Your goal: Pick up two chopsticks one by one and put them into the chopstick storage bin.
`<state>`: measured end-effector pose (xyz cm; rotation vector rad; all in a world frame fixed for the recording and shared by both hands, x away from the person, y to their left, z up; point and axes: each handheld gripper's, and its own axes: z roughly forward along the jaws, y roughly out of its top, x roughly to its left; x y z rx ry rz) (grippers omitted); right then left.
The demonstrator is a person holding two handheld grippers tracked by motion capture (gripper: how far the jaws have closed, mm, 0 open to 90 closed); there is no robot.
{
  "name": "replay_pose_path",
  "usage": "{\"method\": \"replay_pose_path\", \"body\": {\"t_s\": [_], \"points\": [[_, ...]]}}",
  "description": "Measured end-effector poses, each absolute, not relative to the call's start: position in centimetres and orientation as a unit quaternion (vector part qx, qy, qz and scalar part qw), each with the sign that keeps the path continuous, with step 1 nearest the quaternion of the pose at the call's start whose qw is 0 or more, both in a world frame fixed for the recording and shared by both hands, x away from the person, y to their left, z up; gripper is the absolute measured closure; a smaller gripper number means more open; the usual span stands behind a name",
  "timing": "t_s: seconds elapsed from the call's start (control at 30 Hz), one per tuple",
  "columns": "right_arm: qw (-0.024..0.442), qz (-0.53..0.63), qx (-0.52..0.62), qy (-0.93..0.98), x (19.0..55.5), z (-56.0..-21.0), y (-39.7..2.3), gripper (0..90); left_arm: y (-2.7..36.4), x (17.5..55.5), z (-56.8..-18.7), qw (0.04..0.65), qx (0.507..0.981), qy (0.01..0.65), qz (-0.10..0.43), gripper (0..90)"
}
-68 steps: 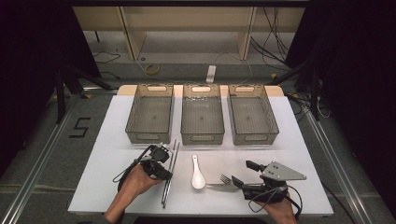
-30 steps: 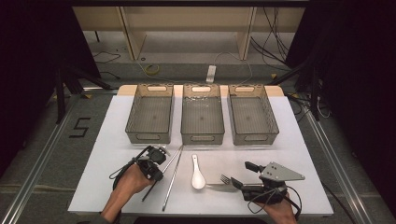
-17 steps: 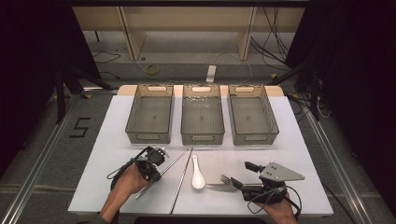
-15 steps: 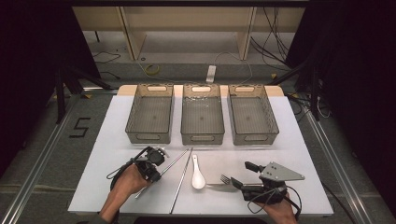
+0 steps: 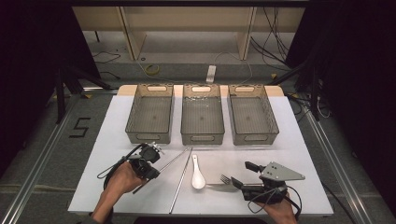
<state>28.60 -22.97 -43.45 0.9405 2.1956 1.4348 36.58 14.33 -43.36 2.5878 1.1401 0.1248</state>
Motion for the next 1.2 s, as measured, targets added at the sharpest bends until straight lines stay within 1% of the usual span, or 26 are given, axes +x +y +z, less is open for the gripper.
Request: {"method": "replay_pose_path", "body": {"t_s": [0.13,0.27,0.4,0.63,0.97,1.2], "points": [[0.176,0.506,0.333,0.776,28.6,-43.5,-23.0,27.2,14.4,36.4,-42.6,0.173,0.901,0.395,0.045,85.0],[0.178,0.506,0.334,0.775,28.6,-43.5,-23.0,27.2,14.5,36.3,-41.5,0.203,0.896,0.392,0.048,85.0],[0.178,0.506,0.334,0.775,28.6,-43.4,-23.0,27.2,14.7,36.4,-40.4,0.225,0.895,0.383,0.040,85.0],[0.178,0.508,0.335,0.774,28.6,-43.4,-23.1,27.3,15.1,36.9,-38.8,0.262,0.881,0.389,0.060,85.0],[0.181,0.512,0.338,0.769,28.6,-43.3,-23.3,27.2,16.9,40.1,-36.9,0.310,0.845,0.426,0.091,84.9],[0.184,0.512,0.339,0.768,28.6,-43.3,-23.3,26.8,18.2,42.4,-36.5,0.318,0.828,0.451,0.100,84.9]]}}
